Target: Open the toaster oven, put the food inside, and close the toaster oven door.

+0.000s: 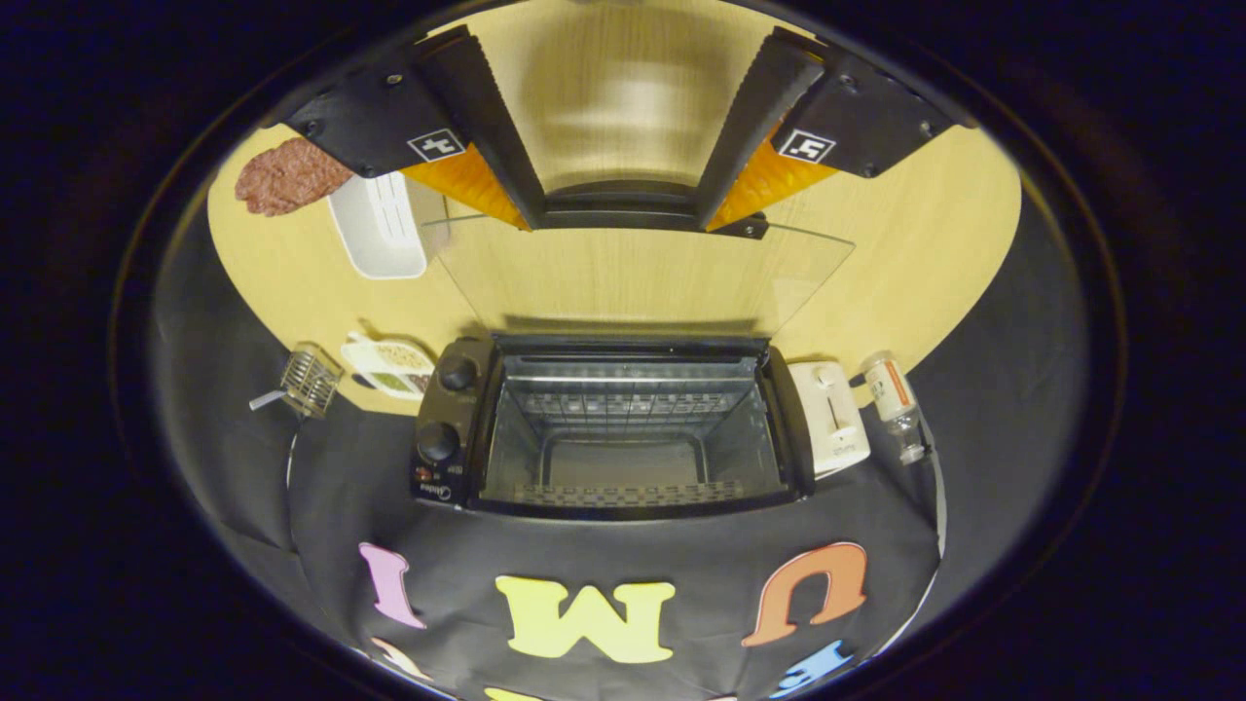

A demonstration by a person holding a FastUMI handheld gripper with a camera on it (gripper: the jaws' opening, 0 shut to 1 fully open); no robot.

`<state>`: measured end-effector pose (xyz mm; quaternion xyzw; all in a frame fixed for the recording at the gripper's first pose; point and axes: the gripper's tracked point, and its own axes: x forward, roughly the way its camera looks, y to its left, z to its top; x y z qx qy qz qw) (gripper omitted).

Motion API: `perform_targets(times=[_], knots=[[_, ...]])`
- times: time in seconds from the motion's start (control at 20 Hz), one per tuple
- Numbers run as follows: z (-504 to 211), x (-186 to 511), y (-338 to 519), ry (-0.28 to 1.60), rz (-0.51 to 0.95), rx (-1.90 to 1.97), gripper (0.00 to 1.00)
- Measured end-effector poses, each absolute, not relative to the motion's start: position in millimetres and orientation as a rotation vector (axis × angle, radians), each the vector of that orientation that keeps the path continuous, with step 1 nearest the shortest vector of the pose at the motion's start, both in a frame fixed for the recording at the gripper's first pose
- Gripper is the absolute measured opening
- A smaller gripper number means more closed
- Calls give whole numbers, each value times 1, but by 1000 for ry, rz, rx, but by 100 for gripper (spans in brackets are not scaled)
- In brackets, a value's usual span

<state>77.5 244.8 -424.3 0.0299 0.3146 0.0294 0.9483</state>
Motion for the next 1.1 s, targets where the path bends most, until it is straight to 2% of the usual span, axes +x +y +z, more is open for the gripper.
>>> perform_targets(times=[0.25, 0.5, 0.8, 1.1], knots=[[-431, 75, 243, 649, 65, 17, 100], [-407, 77, 227, 623, 124, -1, 100], [-358, 88, 136, 551, 116, -66, 100], [-347, 74, 30, 578, 92, -55, 100]])
